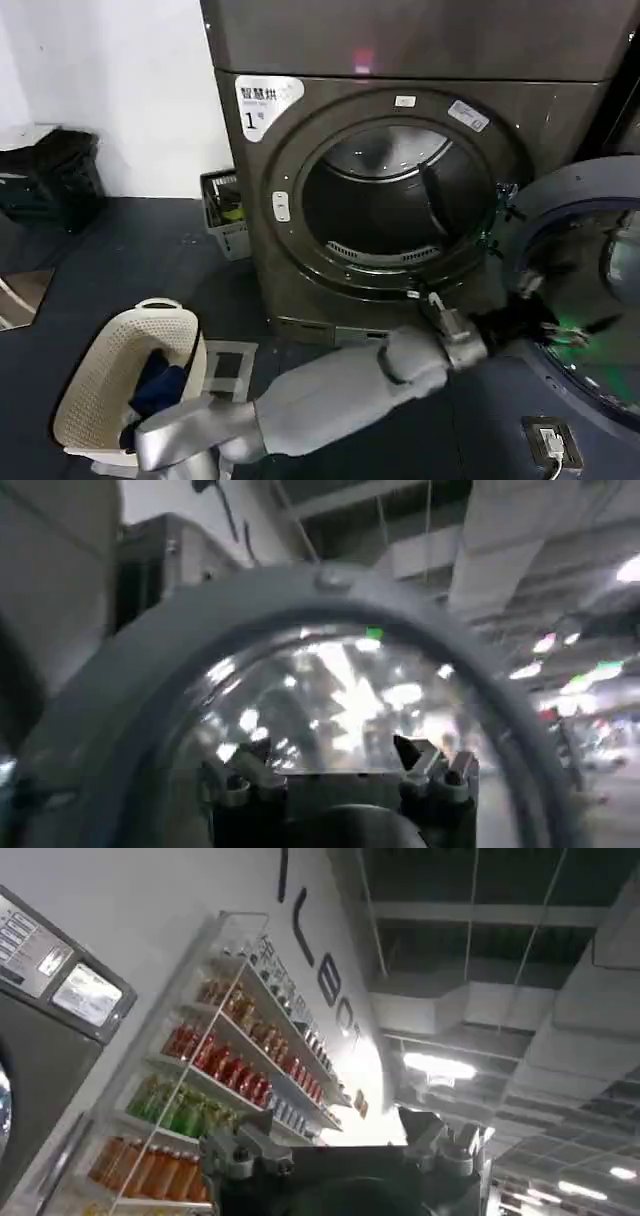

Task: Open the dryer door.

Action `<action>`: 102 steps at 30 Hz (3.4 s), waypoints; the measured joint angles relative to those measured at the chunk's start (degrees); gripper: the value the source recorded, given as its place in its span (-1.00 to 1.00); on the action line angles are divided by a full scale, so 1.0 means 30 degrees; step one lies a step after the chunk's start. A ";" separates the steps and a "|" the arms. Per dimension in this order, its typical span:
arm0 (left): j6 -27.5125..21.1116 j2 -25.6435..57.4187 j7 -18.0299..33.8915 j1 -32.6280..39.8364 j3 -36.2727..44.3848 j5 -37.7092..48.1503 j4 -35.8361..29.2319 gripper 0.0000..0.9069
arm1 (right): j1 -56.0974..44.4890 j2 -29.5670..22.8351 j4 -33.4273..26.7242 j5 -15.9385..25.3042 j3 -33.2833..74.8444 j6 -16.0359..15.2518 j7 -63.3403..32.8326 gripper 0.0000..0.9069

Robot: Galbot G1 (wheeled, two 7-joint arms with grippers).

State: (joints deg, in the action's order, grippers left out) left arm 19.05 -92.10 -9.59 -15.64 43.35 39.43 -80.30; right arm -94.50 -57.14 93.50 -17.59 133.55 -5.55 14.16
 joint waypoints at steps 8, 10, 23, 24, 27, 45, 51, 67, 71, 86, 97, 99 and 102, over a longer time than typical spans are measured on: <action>-0.0487 0.6317 0.0234 -0.0139 -0.0431 0.0168 -0.4622 1.00 | 0.0321 0.0103 0.0152 0.0905 -0.0198 0.0255 0.0001 1.00; -0.0495 0.7716 0.0185 -0.0267 -0.0637 0.0238 -0.5369 1.00 | 0.0356 0.0170 0.0092 0.1115 -0.0043 0.0352 -0.0005 1.00; -0.2471 1.6295 -0.0226 -0.1595 -0.2764 0.0431 -0.9179 1.00 | 0.1202 0.0400 0.0113 0.2015 -0.0567 0.0464 -0.0378 1.00; -0.2464 1.6963 -0.0423 -0.1786 -0.3001 0.0509 -0.9478 1.00 | 0.1270 0.0401 0.0115 0.2160 -0.0614 0.0512 -0.0379 1.00; -0.3238 1.8646 -0.0948 -0.2273 -0.3652 0.0126 -1.0145 1.00 | 0.1481 0.0395 0.0116 0.2737 -0.0676 0.0727 -0.0377 1.00; -0.5346 2.7100 -0.2645 -0.5736 -0.5798 -0.3688 -1.0505 1.00 | 0.2018 0.0839 -0.0471 0.3646 0.0002 0.1452 -0.1121 1.00; -0.6123 2.8562 -0.3370 -0.5969 -0.5687 -0.4595 -0.9089 1.00 | 0.2162 0.1043 -0.0915 0.3656 0.0091 0.1475 -0.1387 1.00; -0.6188 3.0791 -0.6701 -0.6360 -0.6588 -0.8245 -0.7612 1.00 | 0.2286 0.1129 -0.1055 0.3675 -0.0167 0.1468 -0.1374 1.00; -0.6399 3.0939 -0.7395 -0.6429 -0.6900 -0.8990 -0.7474 1.00 | 0.2275 0.1131 -0.1061 0.3676 -0.0184 0.1472 -0.1344 1.00; -0.7195 3.1224 -0.7560 -0.6477 -0.7126 -0.9975 -0.7338 1.00 | 0.2046 0.0793 -0.0942 0.3643 -0.0077 0.1645 -0.1345 1.00; -0.6882 3.1405 -0.8659 -0.6516 -0.7615 -1.1971 -0.7353 1.00 | 0.2127 0.0761 -0.0802 0.3578 -0.0122 0.1627 -0.1356 1.00; -0.6776 3.1384 -0.8817 -0.6508 -0.7619 -1.2275 -0.7252 1.00 | 0.2176 0.0779 -0.0805 0.3583 -0.0129 0.1627 -0.1366 1.00; -0.6753 3.1098 -0.8854 -0.6482 -0.7783 -1.2446 -0.7050 1.00 | 0.2312 0.0780 -0.0770 0.3606 -0.0216 0.1579 -0.1398 1.00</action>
State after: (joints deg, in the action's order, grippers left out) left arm -1.21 1.19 -36.15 -35.08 20.00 2.09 -101.46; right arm -87.56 -54.80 91.19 -6.78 132.90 -0.81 9.97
